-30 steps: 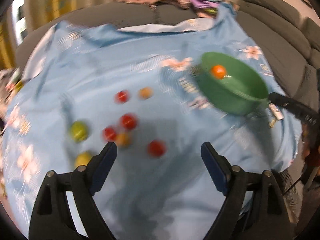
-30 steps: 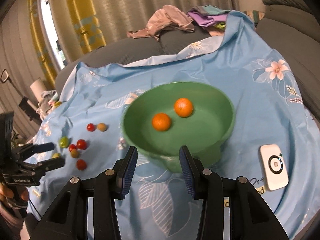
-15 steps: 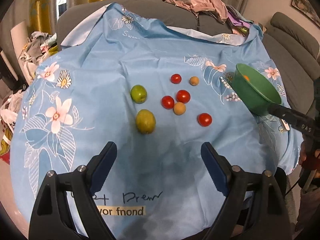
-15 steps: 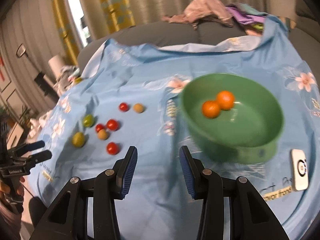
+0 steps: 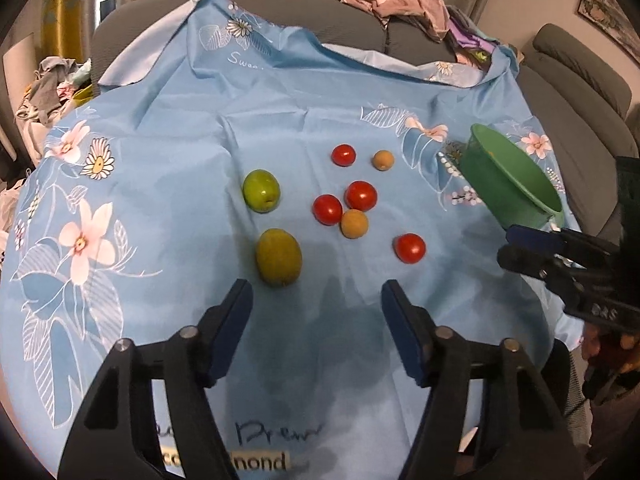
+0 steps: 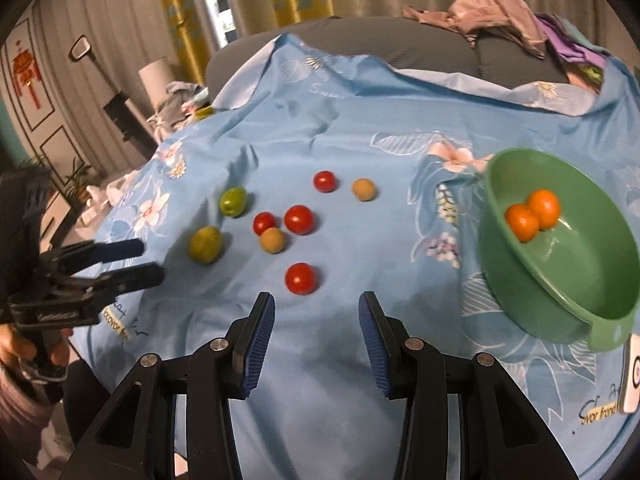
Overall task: Organize fruits
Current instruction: 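Move both tools back toward the remaining fruits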
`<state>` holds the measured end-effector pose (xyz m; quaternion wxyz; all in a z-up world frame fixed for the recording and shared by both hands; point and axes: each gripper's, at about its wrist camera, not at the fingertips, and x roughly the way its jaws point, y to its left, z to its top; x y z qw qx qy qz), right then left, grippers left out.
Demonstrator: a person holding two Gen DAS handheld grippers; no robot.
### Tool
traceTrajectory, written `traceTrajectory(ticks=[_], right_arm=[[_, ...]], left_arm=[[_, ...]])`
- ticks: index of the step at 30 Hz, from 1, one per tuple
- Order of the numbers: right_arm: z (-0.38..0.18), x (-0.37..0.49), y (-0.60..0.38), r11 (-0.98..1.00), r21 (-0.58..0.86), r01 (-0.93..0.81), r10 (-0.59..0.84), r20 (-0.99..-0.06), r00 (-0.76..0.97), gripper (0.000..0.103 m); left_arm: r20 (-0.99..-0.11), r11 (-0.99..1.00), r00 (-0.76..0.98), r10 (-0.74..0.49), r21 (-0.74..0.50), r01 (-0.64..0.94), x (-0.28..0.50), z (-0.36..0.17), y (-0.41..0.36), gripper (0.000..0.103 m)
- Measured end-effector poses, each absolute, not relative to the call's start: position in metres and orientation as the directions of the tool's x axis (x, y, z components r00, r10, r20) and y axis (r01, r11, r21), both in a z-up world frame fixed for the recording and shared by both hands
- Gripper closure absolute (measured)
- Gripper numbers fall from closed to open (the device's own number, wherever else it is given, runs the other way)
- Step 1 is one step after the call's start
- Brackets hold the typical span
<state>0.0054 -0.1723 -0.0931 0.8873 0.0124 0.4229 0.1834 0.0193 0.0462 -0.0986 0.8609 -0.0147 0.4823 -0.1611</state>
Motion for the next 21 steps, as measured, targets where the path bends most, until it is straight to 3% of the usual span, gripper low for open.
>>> traceTrajectory(ticks=[3,9,17,21], right_arm=[[-0.097,0.008,-0.170,0.930,0.180,-0.320,0.339,-0.754,0.563,0.059],[-0.105,0.016,-0.171,0.930,0.190,-0.315,0.342,-0.763,0.549,0.059],[-0.104,0.017,-0.172,0.947,0.152,-0.283,0.293,-0.769,0.568,0.059],[-0.094,0.006,-0.176,0.949,0.164,-0.269,0.299,-0.736,0.607,0.059]], left_arm=[[-0.838,0.947,0.469,-0.278,-0.156,0.282,0.030,-0.107,0.039,0.047],[-0.868,0.958,0.465,-0.173,-0.039,0.284,0.049,-0.124,0.030,0.047],[-0.889,0.950,0.440,-0.128,0.018,0.312,0.062,-0.138,0.026,0.050],[-0.907,0.950,0.401,-0.129,0.002,0.312,0.071,-0.143,0.024,0.058]])
